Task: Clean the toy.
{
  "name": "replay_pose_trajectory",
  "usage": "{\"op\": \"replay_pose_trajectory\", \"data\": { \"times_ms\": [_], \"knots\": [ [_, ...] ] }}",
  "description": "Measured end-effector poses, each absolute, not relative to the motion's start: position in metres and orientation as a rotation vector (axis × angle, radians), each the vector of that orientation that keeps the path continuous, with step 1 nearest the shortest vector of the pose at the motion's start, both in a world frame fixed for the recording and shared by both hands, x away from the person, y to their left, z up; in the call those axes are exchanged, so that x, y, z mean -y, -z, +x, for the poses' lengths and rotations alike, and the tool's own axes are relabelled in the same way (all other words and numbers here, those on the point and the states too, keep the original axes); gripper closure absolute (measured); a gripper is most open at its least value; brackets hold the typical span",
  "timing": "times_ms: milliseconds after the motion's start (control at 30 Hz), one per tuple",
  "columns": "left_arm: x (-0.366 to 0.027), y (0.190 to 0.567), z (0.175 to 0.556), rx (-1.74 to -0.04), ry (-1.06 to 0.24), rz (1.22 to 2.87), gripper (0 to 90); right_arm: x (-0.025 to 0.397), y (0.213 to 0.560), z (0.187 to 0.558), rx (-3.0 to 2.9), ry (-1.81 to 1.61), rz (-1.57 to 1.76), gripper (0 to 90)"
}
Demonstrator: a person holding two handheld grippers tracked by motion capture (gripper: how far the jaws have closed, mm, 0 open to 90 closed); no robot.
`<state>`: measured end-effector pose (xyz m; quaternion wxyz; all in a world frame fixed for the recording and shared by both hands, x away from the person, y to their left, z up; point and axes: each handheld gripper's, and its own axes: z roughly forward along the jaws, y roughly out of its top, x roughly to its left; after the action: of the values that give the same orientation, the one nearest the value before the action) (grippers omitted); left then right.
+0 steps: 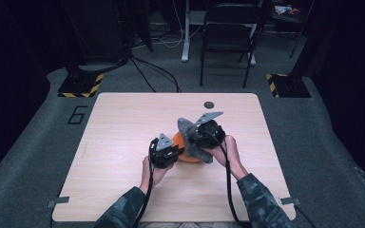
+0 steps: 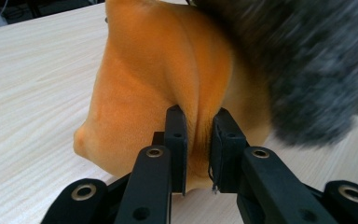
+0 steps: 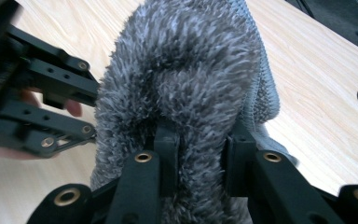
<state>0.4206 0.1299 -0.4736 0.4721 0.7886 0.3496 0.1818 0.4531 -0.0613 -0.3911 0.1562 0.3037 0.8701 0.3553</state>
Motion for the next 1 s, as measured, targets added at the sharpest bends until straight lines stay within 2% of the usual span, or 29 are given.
{"op": "replay_pose_trajectory", "data": {
  "times_ms": [333,700,1000],
  "knots": [
    [-0.131,0.478,0.425,-0.856,-0.447,1.928,76.7,0.068,0.405,0.461,-2.473,-0.912,0.87,71.4],
    [-0.135,0.48,0.427,-0.866,-0.432,1.913,75.8,0.102,0.424,0.48,-2.533,-0.837,1.062,71.3],
    [-0.137,0.481,0.429,-0.862,-0.432,1.927,75.5,0.118,0.454,0.493,-2.566,-0.754,1.189,71.4]
  ]
}}
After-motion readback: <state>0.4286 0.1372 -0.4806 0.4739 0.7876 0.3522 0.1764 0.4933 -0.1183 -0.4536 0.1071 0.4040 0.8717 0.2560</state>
